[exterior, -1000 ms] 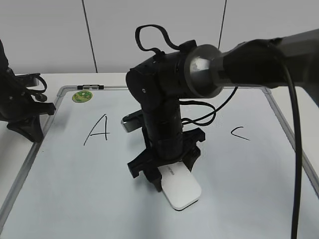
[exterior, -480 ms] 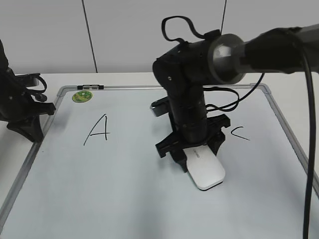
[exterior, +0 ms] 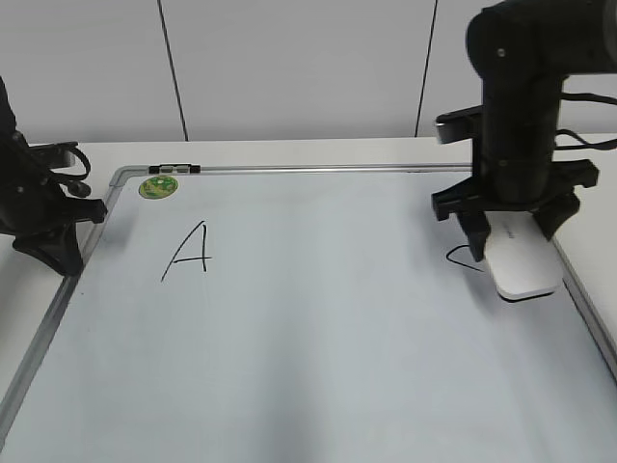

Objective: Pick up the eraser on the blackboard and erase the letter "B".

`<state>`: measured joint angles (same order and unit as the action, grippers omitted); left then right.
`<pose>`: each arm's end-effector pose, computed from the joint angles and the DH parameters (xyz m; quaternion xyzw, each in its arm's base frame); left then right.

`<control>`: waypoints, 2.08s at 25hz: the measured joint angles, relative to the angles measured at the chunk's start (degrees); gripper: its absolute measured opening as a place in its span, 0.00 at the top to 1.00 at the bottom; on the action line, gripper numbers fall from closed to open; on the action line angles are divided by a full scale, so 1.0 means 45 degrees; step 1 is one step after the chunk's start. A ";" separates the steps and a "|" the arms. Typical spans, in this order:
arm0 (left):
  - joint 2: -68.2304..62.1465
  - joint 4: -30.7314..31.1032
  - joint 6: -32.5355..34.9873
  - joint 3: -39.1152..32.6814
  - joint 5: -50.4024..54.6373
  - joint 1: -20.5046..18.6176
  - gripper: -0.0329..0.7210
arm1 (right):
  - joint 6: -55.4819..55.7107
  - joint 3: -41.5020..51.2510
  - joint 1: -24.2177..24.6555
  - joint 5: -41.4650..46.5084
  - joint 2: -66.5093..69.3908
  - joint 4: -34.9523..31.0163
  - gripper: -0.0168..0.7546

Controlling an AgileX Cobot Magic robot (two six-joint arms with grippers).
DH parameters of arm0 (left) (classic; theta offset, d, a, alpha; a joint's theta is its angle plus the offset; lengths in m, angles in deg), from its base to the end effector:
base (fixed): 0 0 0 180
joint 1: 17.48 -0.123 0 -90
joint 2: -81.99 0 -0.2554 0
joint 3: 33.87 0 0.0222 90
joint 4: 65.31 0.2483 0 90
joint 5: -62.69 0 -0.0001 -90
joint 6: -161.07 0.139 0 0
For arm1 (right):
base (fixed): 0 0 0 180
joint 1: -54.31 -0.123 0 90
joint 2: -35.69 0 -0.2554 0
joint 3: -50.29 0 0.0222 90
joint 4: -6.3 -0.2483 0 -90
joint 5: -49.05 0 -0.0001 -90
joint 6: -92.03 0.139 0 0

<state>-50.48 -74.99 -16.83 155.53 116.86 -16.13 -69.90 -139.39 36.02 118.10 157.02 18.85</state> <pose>0.3995 -0.0284 0.0570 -0.0177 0.9971 -0.0694 0.0245 0.3612 0.0897 0.1341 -0.0416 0.9939 -0.0986 0.0260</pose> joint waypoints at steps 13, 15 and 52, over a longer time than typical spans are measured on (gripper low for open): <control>0.0000 0.0000 0.0000 0.0000 0.0006 0.0000 0.94 | -0.3134 0.0500 0.2895 -0.0322 -0.0154 -0.3154 0.30; 0.0000 0.0000 0.0000 0.0000 0.0028 0.0000 0.94 | -0.3245 0.0500 0.3152 -0.0344 0.0007 -0.3232 0.30; 0.0000 -0.0023 0.0000 0.0000 0.0027 0.0000 0.94 | -0.3372 0.0196 0.3325 -0.1195 0.1599 -0.2672 0.30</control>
<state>-50.48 -75.10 -16.83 155.53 116.98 -16.13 -85.08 -138.51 50.98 112.72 164.21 6.83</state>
